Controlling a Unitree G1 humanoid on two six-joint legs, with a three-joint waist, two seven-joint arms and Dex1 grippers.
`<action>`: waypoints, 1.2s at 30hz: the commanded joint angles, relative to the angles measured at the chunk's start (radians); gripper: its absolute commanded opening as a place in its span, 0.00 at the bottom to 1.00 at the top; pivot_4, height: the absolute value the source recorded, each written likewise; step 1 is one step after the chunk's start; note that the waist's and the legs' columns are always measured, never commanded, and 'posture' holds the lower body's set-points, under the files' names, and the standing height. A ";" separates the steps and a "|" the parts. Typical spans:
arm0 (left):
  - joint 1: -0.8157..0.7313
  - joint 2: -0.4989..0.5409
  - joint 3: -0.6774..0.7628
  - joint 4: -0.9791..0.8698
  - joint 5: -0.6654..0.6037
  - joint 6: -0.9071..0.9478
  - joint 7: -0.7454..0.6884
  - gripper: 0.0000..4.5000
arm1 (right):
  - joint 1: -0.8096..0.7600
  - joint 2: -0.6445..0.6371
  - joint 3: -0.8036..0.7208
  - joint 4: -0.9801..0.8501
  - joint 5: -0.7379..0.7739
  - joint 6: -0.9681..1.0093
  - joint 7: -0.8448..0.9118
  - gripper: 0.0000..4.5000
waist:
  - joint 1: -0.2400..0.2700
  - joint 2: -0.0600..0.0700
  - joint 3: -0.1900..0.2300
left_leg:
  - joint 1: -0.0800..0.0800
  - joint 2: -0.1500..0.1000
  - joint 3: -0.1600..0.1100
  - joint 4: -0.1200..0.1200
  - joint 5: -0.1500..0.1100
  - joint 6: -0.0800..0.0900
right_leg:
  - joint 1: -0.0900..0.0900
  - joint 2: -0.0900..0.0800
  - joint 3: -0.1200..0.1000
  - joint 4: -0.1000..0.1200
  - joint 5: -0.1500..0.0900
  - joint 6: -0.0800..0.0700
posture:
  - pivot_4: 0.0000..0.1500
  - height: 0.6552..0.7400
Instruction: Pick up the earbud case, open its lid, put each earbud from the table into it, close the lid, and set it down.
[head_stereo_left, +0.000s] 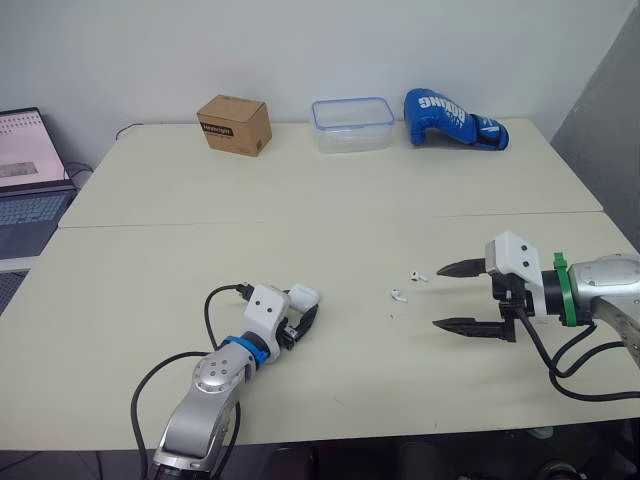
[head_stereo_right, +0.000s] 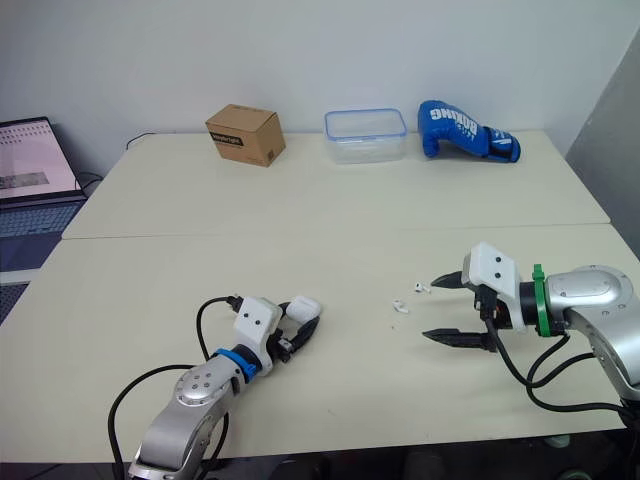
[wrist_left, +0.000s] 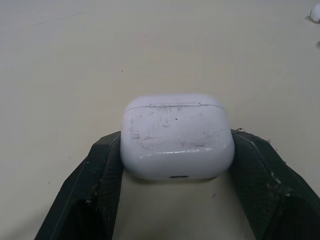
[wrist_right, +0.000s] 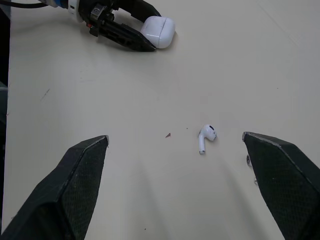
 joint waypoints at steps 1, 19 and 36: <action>-0.056 0.063 0.030 -0.003 0.016 -0.065 -0.051 0.61 | -0.095 0.025 -0.022 0.026 0.034 0.038 -0.023 1.00 | 0.000 0.000 0.000 | 0.000 0.000 0.000 0.000 0.000 0.000 | 0.000 0.000 0.000 0.000 0.000 0.000 | 1.00 0.89; -0.444 0.314 0.002 0.150 0.073 -0.541 -0.399 0.61 | -0.478 0.369 -0.129 0.211 0.484 0.875 -0.364 1.00 | -0.002 0.000 0.000 | -0.002 -0.001 0.000 0.000 0.001 -0.002 | -0.003 0.000 0.000 0.000 0.000 -0.001 | 1.00 0.89; -0.549 0.250 -0.059 0.137 0.024 -0.624 -0.507 0.61 | -0.551 0.621 -0.232 0.333 0.579 0.992 -0.614 1.00 | -0.018 0.001 0.000 | -0.003 -0.001 -0.001 0.000 0.001 -0.002 | -0.005 0.000 0.000 0.002 0.000 0.000 | 1.00 0.89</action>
